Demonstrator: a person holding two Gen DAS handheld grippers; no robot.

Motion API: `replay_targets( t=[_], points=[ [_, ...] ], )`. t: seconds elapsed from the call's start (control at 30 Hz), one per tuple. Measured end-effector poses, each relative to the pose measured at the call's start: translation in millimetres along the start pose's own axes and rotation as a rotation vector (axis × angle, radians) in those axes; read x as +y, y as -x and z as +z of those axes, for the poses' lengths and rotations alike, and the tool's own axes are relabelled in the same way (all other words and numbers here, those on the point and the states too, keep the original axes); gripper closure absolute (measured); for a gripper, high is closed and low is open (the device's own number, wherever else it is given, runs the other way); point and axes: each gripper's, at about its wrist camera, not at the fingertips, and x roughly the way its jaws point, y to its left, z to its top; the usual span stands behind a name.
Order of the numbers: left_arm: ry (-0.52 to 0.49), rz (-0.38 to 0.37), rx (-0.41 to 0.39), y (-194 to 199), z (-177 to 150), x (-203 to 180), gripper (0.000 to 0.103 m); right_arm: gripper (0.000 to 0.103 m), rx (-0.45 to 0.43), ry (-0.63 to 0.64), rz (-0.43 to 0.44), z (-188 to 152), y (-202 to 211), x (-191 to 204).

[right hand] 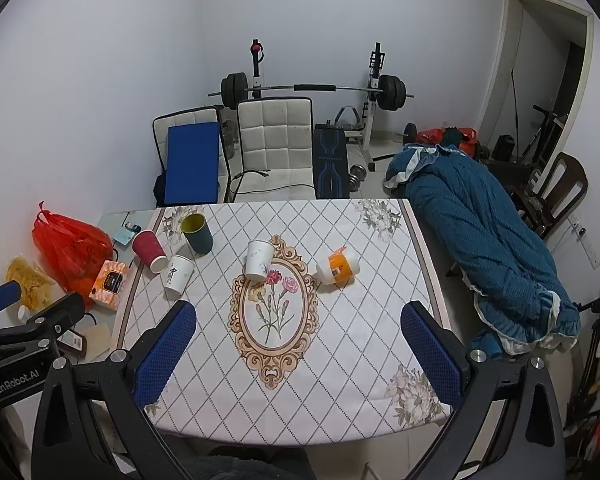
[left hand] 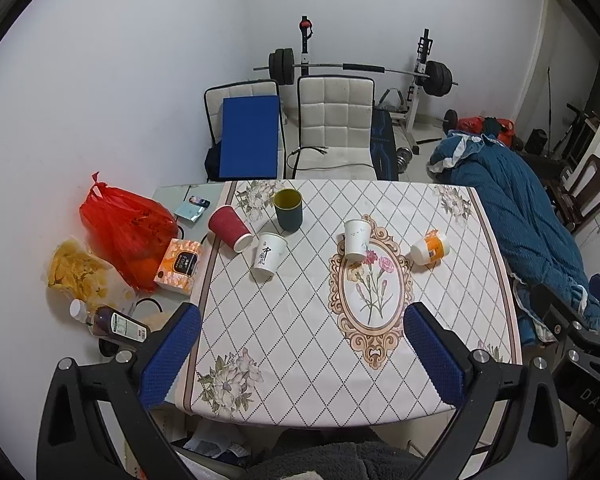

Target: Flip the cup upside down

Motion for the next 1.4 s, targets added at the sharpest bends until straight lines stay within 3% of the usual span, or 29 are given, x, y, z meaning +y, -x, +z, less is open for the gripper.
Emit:
replay_targets(
  t=[0.3,0.57,0.73,1.03,1.4],
  points=[
    [-0.011,-0.009,0.099,-59.4,-7.2,15.4,0.0,0.0,0.134,-0.05,-0.043,-26.2,-57.3,-5.2],
    [-0.058,0.027,0.164,-123.8,-9.0,18.7,0.0,0.0,0.301,-0.075,-0.157,-73.8,-152.7,-17.3],
    [-0.076,0.03,0.255,-173.4,-3.0,8.3,0.0,0.0,0.429,-0.088,-0.191,-108.3,-217.7,-39.1],
    [-0.087,0.05,0.405,-276.2,14.4,-30.4,0.0,0.0,0.605,-0.083,-0.145,-134.7,-310.3,-65.6],
    [-0.027,0.038,0.547,-384.2,54.7,-72.1,0.0,0.0,0.677,-0.071,-0.048,-106.7,-399.7,-78.9]
  ],
)
